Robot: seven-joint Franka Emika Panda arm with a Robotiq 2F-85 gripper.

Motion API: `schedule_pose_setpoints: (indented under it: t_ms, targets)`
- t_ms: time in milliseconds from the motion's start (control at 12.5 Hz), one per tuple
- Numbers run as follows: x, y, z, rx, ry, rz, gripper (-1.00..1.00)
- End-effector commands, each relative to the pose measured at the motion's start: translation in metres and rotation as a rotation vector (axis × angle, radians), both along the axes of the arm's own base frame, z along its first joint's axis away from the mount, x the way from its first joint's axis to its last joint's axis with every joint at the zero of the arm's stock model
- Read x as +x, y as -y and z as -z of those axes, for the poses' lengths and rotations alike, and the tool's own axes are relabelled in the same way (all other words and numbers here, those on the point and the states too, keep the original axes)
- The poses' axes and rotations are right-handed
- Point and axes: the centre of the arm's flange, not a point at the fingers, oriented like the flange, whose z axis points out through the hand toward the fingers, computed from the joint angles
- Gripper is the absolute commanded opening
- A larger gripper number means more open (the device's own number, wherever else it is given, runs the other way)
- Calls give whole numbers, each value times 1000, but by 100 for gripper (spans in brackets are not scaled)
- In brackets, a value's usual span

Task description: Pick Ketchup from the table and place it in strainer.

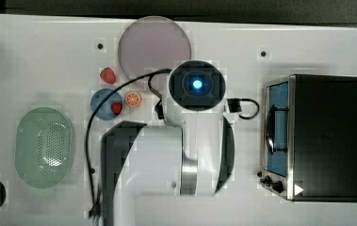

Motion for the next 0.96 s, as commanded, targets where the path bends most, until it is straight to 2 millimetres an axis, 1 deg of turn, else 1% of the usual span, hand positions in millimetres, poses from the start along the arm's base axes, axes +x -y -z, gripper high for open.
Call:
schedule_pose_setpoints:
  t_ms: [80, 240, 400, 480, 720, 960]
  targets:
    - [1, -1, 17, 55, 73, -399, 100]
    - [2, 1, 45, 77, 98, -574, 100]
    - [0, 2, 72, 87, 125, -705, 100]
    - [-3, 3, 85, 89, 133, -732, 100]
    - [-19, 5, 132, 104, 108, -729, 100]
    - [-25, 6, 171, 103, 123, -727, 100]
